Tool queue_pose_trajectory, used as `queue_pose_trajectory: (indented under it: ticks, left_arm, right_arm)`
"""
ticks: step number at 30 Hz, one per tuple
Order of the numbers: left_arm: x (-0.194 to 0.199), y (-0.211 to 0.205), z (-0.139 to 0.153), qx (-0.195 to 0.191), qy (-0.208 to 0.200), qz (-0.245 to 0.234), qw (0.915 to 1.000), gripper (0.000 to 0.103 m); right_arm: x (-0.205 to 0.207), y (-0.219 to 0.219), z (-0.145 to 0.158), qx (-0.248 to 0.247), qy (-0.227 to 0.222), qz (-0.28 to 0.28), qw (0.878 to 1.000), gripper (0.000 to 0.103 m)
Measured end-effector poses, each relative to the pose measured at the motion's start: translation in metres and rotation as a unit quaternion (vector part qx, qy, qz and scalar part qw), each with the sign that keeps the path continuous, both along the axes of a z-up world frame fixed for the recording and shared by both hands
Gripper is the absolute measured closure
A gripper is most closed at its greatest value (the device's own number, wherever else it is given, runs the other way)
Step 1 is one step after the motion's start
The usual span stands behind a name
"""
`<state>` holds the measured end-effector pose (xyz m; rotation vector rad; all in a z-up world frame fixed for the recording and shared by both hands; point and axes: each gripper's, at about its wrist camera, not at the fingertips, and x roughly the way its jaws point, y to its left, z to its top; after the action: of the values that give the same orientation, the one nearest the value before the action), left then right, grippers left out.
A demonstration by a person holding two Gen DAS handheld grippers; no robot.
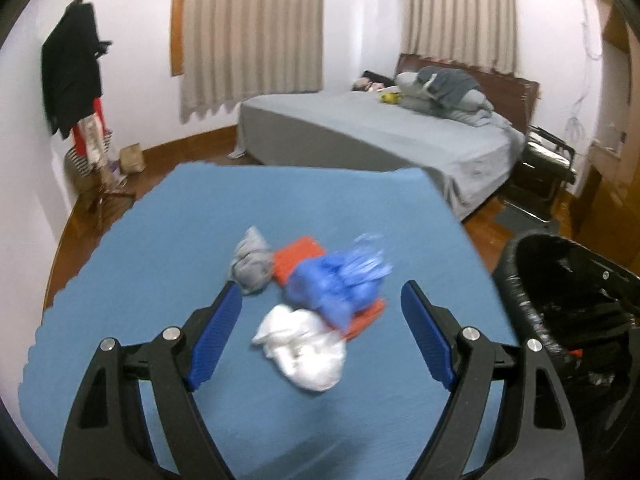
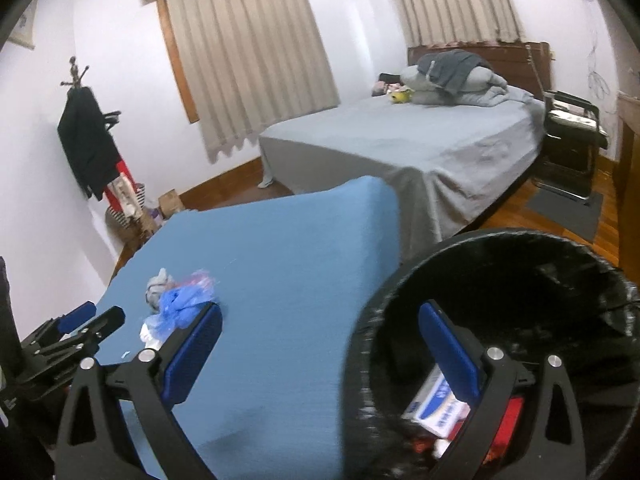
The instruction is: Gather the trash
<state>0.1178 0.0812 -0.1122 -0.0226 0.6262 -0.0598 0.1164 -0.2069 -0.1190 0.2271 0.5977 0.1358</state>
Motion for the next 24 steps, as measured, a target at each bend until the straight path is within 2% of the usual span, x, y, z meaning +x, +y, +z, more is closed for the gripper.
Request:
queue_pose_trajectory:
  ticks: [11,14,17,24]
  left_arm:
    - [0.013,0.016,-0.045,-0.025,0.046,0.029,0.9982,0.026]
    - [0.019,0.017,-0.057,-0.028,0.06,0.034,0.9972,0.033]
    - [0.023,0.019,-0.065,-0.035,0.073,0.044,0.9958,0.037]
    - [0.029,0.02,-0.075,-0.038,0.099,0.043,0.9935,0.037]
  right_arm:
    - [0.011,0.028,-0.017,-0.021,0.011,0.023,0.999,0.006]
    - [0.015,0.029,-0.018,-0.023,0.014,0.024,0.999,0.006]
    - [0.016,0.031,-0.019,-0.024,0.016,0.025,0.999,0.006]
    - [0.024,0.037,-0.025,-0.024,0.028,0.031,0.999,0.006]
